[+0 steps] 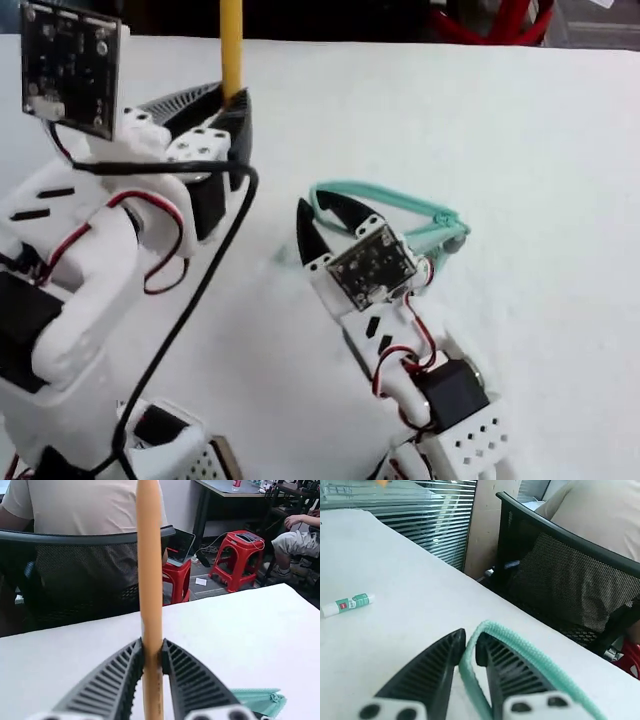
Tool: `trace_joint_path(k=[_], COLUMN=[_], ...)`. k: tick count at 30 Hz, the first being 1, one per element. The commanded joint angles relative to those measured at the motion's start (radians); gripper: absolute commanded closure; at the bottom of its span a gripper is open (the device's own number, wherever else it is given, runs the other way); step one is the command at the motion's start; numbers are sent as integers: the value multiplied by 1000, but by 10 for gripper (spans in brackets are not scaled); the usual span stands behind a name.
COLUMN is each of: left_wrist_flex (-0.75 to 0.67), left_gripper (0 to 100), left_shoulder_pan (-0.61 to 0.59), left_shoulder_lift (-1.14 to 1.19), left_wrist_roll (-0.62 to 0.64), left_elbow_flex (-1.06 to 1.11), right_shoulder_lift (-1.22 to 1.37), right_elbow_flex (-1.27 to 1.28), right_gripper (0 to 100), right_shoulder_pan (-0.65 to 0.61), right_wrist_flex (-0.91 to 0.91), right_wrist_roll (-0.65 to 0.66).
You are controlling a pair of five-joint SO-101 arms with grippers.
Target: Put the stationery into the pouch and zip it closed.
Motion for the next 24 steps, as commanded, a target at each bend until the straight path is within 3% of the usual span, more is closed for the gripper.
trace_joint_path(k=[1,4,7,11,17,24], left_wrist_flex=[-137,-319,-591,-850,-868,-875], left_gripper=[976,976,976,977,977,977], left_shoulder_pan=[18,19,27,125,127,-91], left_shoulder_lift=[-127,-288,-438,-561,-568,-570], left_wrist_roll=[14,12,9,-64,-52,81], left_elbow_flex=[184,462,784,1063,1082,1185], right_shoulder_lift=[15,15,15,16,24,25], right_elbow_flex=[14,14,12,3,-55,-149], right_gripper=[978,978,978,978,978,978], right_shoulder_pan=[21,8,5,-1,24,56], right_wrist_flex=[18,18,18,22,73,134], right_wrist_roll=[-37,-38,-68,-72,-78,-80])
